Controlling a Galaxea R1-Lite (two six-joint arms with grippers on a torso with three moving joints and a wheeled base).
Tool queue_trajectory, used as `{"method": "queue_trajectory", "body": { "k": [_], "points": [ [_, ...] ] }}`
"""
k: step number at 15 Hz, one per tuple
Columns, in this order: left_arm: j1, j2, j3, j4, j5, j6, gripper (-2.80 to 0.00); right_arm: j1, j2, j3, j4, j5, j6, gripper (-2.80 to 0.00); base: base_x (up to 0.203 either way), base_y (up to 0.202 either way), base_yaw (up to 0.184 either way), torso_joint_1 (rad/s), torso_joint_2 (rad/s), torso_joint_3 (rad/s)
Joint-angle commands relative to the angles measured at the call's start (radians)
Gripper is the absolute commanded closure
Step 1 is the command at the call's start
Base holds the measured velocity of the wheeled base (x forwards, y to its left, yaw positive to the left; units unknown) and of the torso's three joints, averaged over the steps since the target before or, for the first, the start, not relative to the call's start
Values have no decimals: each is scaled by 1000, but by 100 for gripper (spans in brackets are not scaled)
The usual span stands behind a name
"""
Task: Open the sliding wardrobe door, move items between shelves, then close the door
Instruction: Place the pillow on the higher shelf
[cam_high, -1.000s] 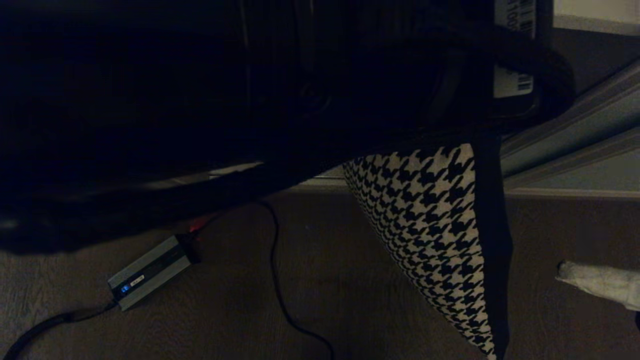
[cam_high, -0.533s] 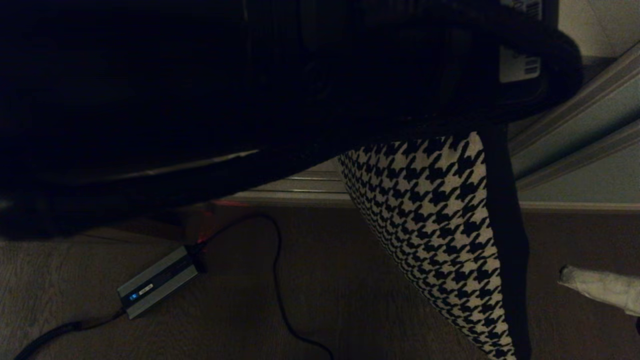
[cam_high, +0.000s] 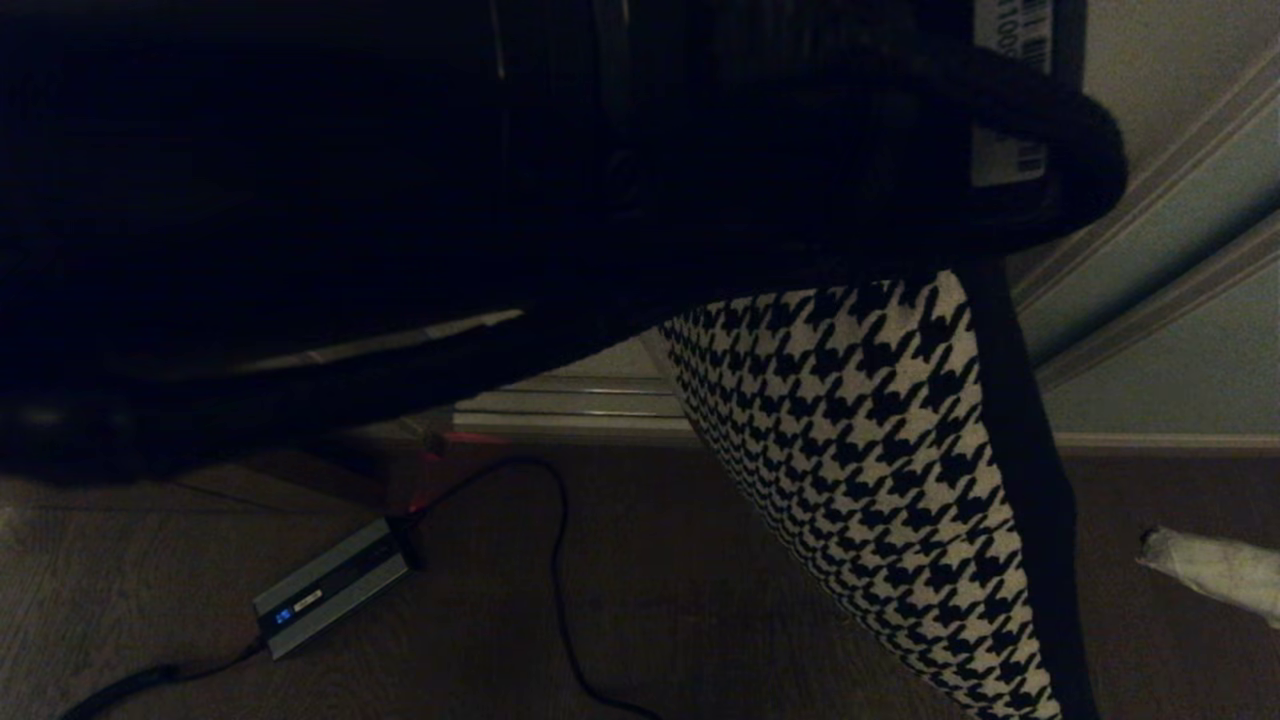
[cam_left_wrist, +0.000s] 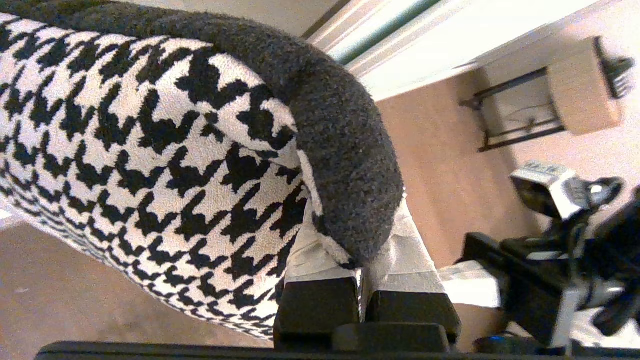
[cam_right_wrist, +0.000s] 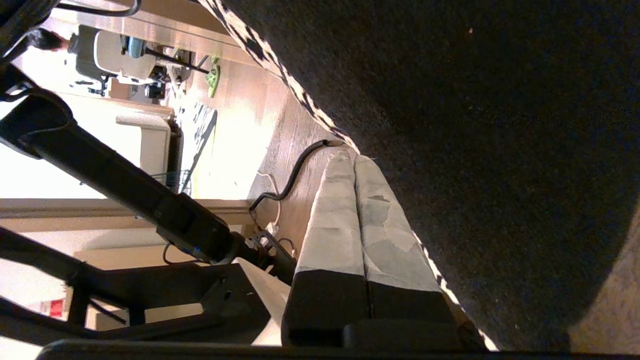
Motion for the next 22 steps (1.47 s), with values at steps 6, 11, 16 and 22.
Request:
{"method": "queue_trajectory", "body": {
  "k": [6,11,16,22],
  "points": [
    [82,2,-25,-1,17,32,0,1,-9,15,-2,4,3,0,0,0,0,1,0,201],
    [107,-3,-26,-2,17,54,0,1,-9,17,-2,4,3,0,0,0,0,4,1,202],
    [116,0,-40,-41,17,86,0,1,-11,21,-3,6,3,0,0,0,0,0,0,126],
    [138,1,-36,-70,17,108,0,1,-6,24,-2,6,3,0,0,0,0,0,1,29]
  ]
}}
